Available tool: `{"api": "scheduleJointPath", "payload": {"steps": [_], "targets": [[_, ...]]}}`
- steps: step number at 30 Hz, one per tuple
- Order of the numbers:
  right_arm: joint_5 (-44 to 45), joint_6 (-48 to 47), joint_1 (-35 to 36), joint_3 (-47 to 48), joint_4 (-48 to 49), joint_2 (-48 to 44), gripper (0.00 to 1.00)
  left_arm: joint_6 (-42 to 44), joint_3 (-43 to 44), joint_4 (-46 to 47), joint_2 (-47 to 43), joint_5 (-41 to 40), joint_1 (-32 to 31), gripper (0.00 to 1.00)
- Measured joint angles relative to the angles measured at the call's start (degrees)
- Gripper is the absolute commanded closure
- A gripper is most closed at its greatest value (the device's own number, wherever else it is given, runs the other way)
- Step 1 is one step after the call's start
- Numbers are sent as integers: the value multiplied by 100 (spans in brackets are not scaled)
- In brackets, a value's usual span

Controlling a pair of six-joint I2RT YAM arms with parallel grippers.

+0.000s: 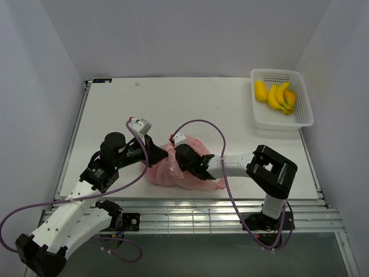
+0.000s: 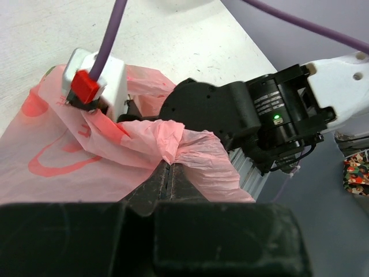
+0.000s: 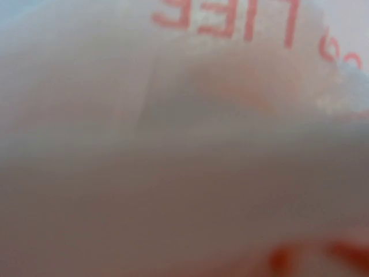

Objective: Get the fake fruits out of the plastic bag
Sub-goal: Take out the fake fruit from the plastic bag.

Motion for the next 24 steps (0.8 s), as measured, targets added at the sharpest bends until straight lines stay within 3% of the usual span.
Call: {"api": "scheduleJointPath", "payload": {"steps": [8, 9, 13, 17, 24], "targets": [[-177, -42, -7, -151, -96, -1209, 87, -55, 0, 0, -33, -195, 0, 100], [-179, -52, -7, -157, -85, -1384, 84, -59, 0, 0, -46, -234, 0, 100], [-46, -146, -11, -256, -42, -1954, 23, -61, 0, 2, -116, -289, 0, 100], [214, -321, -48, -236, -127, -1823, 17, -61, 0, 0, -129, -284, 0, 100], [516, -378, -151, 175, -455, -798, 2, -57, 0, 2, -68, -190, 0, 100]]}}
